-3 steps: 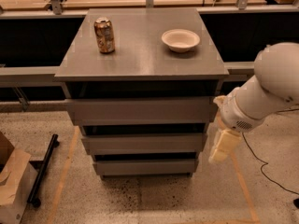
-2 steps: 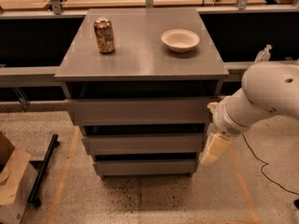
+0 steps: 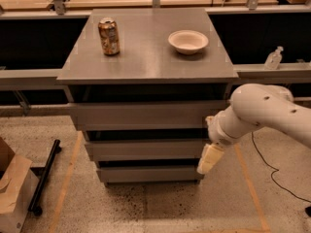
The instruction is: Open middle drawer
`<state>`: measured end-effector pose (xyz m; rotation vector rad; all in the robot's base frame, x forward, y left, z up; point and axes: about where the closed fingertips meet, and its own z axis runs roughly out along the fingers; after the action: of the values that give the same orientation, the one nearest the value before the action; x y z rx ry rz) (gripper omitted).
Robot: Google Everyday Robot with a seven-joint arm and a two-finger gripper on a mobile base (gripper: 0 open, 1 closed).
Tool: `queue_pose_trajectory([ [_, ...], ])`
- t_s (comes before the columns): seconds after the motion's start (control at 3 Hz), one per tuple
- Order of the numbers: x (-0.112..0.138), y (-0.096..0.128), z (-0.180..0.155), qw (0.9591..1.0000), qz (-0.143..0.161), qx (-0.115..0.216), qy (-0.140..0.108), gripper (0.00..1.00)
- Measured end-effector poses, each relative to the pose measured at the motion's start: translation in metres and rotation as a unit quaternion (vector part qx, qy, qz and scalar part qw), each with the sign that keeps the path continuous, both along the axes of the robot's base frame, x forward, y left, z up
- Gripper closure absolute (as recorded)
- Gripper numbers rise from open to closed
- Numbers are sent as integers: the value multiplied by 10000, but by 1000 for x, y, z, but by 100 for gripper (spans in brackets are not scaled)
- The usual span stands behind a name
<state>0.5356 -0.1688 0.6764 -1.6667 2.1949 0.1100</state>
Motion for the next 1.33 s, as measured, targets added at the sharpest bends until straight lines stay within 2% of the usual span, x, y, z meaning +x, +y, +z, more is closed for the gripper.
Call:
queue_pose_trajectory([
  [0.33, 1, 1, -4, 10000, -13, 15, 18, 0],
  [0.67, 1, 1, -25, 9998, -145, 69, 131, 0],
  [1.33, 26, 19, -94, 9993, 67, 231, 298, 0],
])
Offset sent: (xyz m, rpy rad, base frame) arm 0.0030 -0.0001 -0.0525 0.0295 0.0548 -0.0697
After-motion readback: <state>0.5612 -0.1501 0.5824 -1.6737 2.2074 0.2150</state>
